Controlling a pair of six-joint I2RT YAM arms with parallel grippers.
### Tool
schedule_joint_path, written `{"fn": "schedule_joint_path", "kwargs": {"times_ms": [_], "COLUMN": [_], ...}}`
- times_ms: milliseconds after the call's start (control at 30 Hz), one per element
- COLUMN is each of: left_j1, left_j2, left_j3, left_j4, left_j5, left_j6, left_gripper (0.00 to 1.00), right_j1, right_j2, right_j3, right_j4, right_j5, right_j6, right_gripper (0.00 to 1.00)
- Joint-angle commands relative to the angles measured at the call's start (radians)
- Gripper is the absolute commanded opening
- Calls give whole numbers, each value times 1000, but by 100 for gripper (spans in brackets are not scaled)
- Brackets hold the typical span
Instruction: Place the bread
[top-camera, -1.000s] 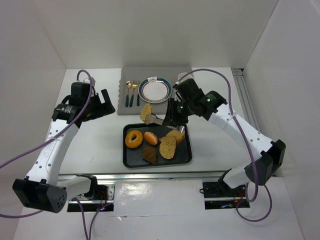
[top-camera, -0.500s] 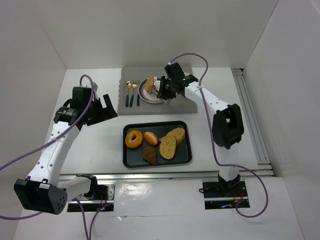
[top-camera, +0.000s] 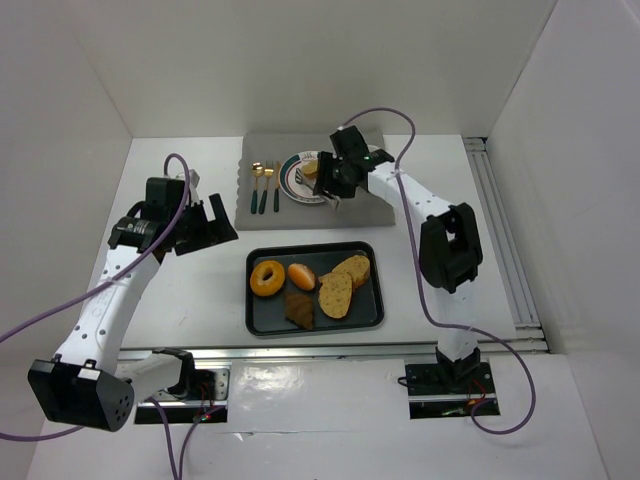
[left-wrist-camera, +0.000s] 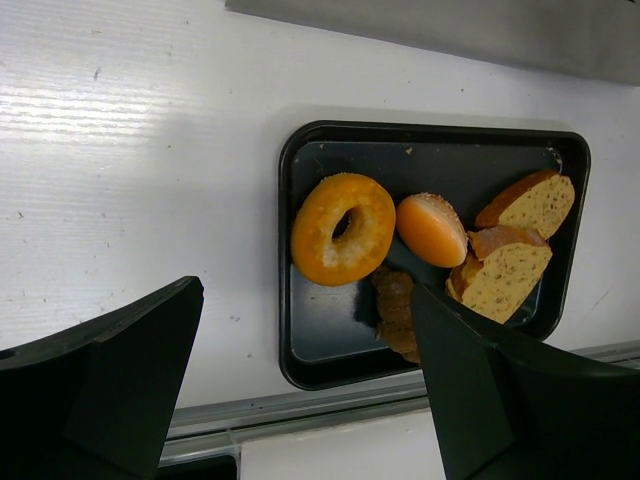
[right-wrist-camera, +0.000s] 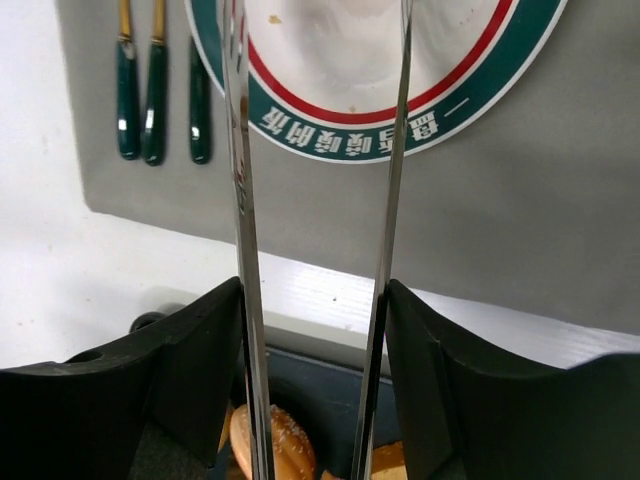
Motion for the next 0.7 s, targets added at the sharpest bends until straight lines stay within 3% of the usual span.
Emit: {"fn": "schedule_joint_path", "kwargs": {"times_ms": [0,200,367,667], "left_j1": [6,6,6,-3], "left_j2": [-23,-23,-23,-23], "left_j3": [-1,-1,-11,-21], "left_j4": [16,16,16,27], "left_j5": [29,29,39,41], "left_j6": [17,17,17,17], "left_gripper": [98,98,98,96], "right_j1": [7,54,97,318], "right_j2": [-135,-289,-509,-803], "right_j3": [5,-95,-288,-566], "right_j4": [25,-22,-41,-222], "right_j5": [19,58,67,-39], "right_j6": [-6,-24,-34,-69], "right_gripper": [63,61,52,49]}}
